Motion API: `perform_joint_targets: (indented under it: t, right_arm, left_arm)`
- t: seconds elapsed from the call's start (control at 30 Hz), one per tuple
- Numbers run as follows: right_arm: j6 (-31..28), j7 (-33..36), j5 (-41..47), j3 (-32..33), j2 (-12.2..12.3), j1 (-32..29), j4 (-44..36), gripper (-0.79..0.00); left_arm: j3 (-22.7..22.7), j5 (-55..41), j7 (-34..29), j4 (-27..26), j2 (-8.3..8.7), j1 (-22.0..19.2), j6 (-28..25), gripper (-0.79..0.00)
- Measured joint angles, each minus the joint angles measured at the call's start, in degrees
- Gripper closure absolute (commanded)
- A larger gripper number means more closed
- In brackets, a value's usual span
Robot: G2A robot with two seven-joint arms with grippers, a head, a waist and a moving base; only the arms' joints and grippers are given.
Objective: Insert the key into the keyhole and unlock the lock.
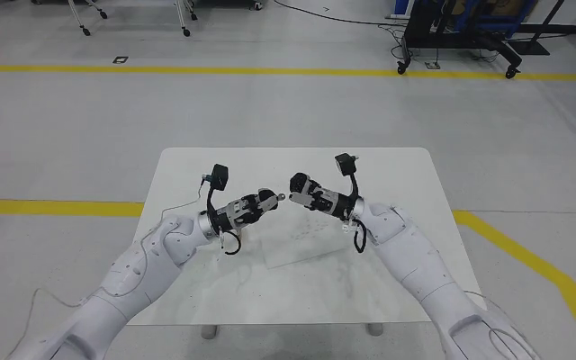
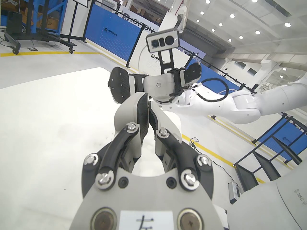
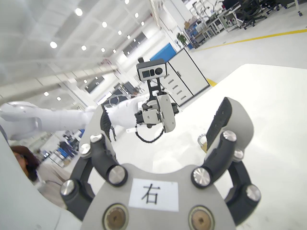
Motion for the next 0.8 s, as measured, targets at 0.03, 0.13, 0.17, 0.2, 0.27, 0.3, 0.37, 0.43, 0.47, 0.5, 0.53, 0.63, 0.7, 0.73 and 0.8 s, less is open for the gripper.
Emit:
perform_joint_targets:
  t: [0.03,0.13,0.17,0.2,0.27,0.3,0.37,0.43,0.47,0.5,0.53,0.63,0.7,0.73,0.8]
  right_arm:
    - [0.1,0.6,-4.0,1.2,0.6,-0.4,-1.3,-0.785]
    - [2.6,2.7,-14.8,5.4,2.5,-3.0,-7.0,-0.588]
    - [4.2,4.0,-18.0,6.7,3.1,-4.4,-9.8,-0.594]
    - [5.2,5.3,-19.8,7.4,3.5,-5.5,-12.0,-0.594]
    - [7.0,7.9,-20.7,8.5,4.3,-7.9,-16.3,-0.582]
    - [7.3,9.0,-19.9,8.8,4.5,-8.7,-17.7,-0.56]
    - [6.8,11.9,-16.8,8.8,5.0,-9.6,-19.4,-0.434]
    - [6.4,14.4,-13.8,8.3,5.3,-9.6,-19.6,-0.363]
    - [6.4,16.0,-12.0,7.8,5.4,-9.2,-19.3,-0.342]
    - [6.5,16.9,-11.0,7.4,5.5,-8.8,-19.0,-0.342]
    - [6.7,17.7,-10.1,6.9,5.5,-8.4,-18.6,-0.348]
    - [7.5,19.2,-8.6,5.7,5.6,-6.8,-17.1,-0.379]
    - [8.0,19.4,-8.3,5.0,5.6,-6.1,-16.5,-0.376]
    - [8.0,19.4,-8.2,4.8,5.6,-5.8,-16.2,-0.369]
    - [7.8,19.4,-7.5,4.4,5.7,-5.4,-15.8,-0.351]
  left_arm:
    - [0.5,0.1,-0.5,-0.1,0.1,-0.2,0.0,0.0]
    - [2.3,0.0,-3.3,-0.3,0.44,-1.4,0.0,0.0]
    - [3.0,-0.5,-4.5,-0.5,0.58,-1.9,0.0,0.0]
    - [3.5,-0.8,-5.2,-0.7,0.68,-2.2,0.0,0.0]
    - [4.6,-1.2,-6.5,-1.3,1.0,-3.0,0.0,0.0]
    - [5.0,-1.2,-7.0,-1.6,1.16,-3.2,0.0,0.0]
    - [5.9,-1.1,-7.4,-2.3,1.56,-3.6,0.0,0.0]
    - [6.5,-1.2,-7.2,-2.6,1.86,-3.9,0.0,0.0]
    - [7.0,-1.3,-7.0,-2.7,2.03,-4.0,0.0,0.0]
    - [7.3,-1.2,-6.9,-2.8,2.14,-4.1,0.0,0.0]
    - [7.7,-1.1,-6.8,-2.9,2.24,-4.3,0.0,0.0]
    - [8.7,-0.6,-6.2,-3.0,2.54,-4.8,0.0,0.0]
    - [9.4,0.2,-5.5,-2.9,2.72,-5.2,0.0,0.0]
    - [9.6,0.6,-5.2,-2.8,2.8,-5.4,0.0,0.0]
    - [10.3,1.3,-4.2,-2.8,2.92,-5.7,0.0,0.0]
